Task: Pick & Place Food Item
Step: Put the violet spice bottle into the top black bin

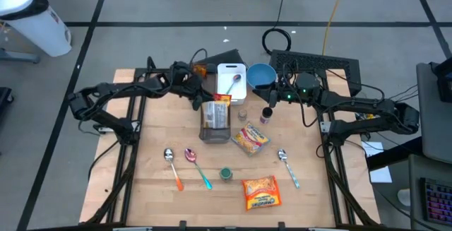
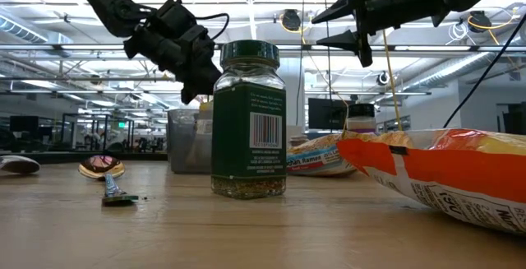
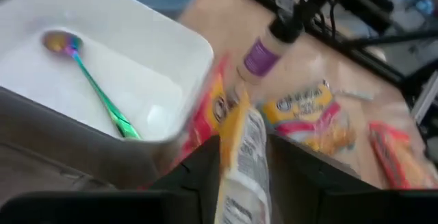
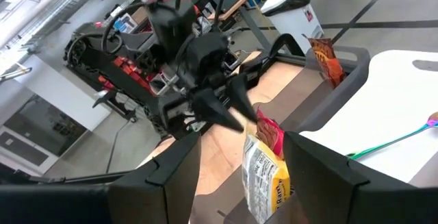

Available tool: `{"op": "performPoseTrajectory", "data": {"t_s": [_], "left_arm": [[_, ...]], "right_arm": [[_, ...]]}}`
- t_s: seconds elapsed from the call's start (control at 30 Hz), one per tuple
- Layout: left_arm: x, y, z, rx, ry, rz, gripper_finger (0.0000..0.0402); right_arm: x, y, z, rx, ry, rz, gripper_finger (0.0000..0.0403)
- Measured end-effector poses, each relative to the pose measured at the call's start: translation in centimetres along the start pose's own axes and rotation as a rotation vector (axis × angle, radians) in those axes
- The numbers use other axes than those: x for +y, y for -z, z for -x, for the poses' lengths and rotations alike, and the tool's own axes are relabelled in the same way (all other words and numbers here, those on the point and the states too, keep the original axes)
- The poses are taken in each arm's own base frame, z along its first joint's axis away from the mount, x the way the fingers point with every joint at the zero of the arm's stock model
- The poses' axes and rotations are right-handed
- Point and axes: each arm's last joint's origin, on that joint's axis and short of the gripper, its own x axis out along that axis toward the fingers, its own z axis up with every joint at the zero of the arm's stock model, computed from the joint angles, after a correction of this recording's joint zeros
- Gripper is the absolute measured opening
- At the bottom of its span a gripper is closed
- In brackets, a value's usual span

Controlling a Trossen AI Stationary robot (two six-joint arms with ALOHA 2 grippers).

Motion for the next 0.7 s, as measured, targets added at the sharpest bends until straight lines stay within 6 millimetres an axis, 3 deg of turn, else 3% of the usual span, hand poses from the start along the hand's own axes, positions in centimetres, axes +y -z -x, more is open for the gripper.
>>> {"op": "performPoseTrajectory", "data": {"t_s": [0.27, 0.53, 0.7], "left_arm": [[-0.3, -5.5, 3.7, -0.093, 0.002, 0.006, 0.0145], [-3.2, -10.5, 8.4, -0.184, -0.016, -0.081, 0.0145], [-6.0, -13.1, 11.5, -0.294, 0.018, -0.043, 0.0145]], "right_arm": [[0.0, 0.0, 0.0, 0.000, 0.000, 0.000, 0.0201], [0.0, 0.0, 0.0, 0.002, -0.002, -0.007, 0.0201], [0.0, 0.0, 0.0, 0.003, -0.002, -0.007, 0.0201]]}}
